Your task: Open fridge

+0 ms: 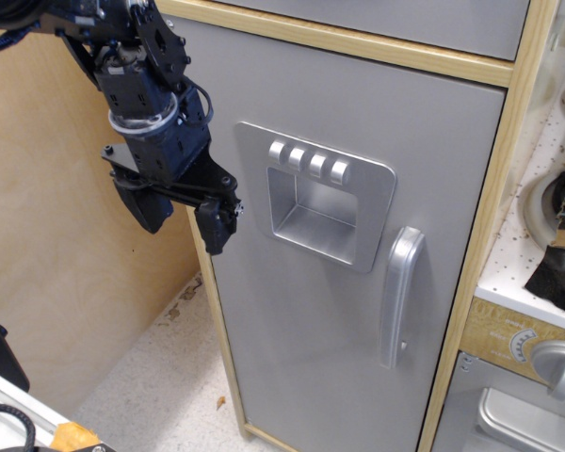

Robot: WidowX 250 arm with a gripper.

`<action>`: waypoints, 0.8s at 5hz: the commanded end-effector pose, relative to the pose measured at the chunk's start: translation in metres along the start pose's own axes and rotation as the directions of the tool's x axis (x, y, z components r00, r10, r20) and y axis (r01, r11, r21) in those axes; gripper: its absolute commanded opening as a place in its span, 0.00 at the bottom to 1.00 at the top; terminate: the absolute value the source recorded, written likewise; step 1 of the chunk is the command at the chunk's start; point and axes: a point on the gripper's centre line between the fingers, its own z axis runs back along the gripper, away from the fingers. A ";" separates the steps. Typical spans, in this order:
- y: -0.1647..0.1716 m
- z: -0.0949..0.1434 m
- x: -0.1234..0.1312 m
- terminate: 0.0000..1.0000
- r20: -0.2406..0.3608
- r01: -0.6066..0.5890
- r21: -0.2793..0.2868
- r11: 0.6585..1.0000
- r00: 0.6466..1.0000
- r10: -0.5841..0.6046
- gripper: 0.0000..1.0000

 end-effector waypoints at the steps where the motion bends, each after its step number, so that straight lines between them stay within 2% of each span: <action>1: 0.000 0.000 0.000 0.00 0.000 0.000 0.000 1.000 1.000 0.000 1.00; 2: -0.031 -0.006 0.004 0.00 -0.012 -0.008 -0.034 0.999 1.000 0.008 1.00; 4: -0.101 0.007 0.021 0.00 0.018 -0.060 -0.101 0.993 0.998 0.062 1.00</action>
